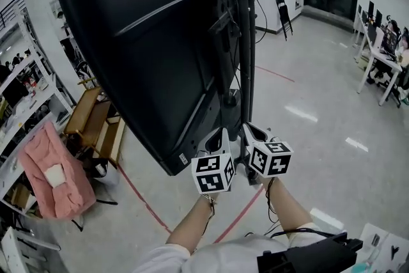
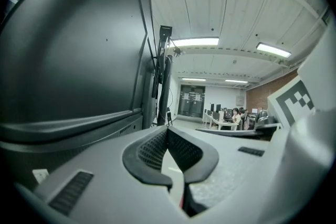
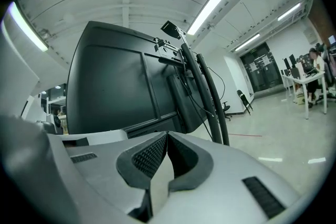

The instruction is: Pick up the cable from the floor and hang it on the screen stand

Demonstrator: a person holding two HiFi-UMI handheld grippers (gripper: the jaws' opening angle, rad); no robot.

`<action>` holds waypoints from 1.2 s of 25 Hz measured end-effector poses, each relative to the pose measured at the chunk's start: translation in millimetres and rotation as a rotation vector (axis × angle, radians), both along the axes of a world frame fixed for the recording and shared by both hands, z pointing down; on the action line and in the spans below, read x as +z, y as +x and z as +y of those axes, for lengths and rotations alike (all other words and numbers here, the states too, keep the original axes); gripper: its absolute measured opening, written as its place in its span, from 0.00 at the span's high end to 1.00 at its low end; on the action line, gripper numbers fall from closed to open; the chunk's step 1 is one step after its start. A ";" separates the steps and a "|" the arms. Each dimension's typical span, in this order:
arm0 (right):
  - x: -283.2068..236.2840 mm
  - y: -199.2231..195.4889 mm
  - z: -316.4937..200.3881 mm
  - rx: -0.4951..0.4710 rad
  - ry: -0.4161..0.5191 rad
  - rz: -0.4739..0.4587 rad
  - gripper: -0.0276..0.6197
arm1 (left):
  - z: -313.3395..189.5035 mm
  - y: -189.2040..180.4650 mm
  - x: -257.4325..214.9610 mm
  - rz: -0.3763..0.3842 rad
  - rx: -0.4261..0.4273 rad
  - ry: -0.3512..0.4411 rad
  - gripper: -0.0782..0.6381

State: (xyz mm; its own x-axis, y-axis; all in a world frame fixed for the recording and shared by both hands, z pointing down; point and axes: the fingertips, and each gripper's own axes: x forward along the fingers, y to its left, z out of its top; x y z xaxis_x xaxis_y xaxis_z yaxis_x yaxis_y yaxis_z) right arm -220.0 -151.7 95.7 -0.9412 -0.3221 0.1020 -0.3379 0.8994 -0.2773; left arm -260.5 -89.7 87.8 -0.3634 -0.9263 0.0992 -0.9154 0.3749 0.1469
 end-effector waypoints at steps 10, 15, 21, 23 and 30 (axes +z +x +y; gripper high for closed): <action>1.7 14.0 9.1 0.076 0.029 0.014 0.92 | 4.8 2.9 9.8 0.043 0.053 -0.003 0.89; -7.1 11.7 9.5 0.075 0.057 0.008 0.93 | 1.3 1.6 7.4 0.047 0.057 0.003 0.89; -12.9 6.3 6.2 0.040 0.046 0.001 0.93 | -2.7 -2.8 0.5 0.046 0.040 0.027 0.88; -14.7 6.1 4.7 0.038 0.057 0.002 0.93 | -3.9 -3.9 -0.5 0.048 0.034 0.034 0.88; -26.0 10.9 0.0 0.026 0.057 -0.022 0.93 | -10.5 -0.7 -2.4 0.069 0.029 0.048 0.88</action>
State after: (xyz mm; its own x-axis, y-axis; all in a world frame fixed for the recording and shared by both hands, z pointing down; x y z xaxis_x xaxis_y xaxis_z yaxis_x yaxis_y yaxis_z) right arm -209.0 -151.7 69.7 -0.9342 -0.3512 0.0624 -0.3558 0.9050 -0.2332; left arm -261.2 -100.1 85.5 -0.3303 -0.9407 0.0780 -0.9129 0.3393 0.2270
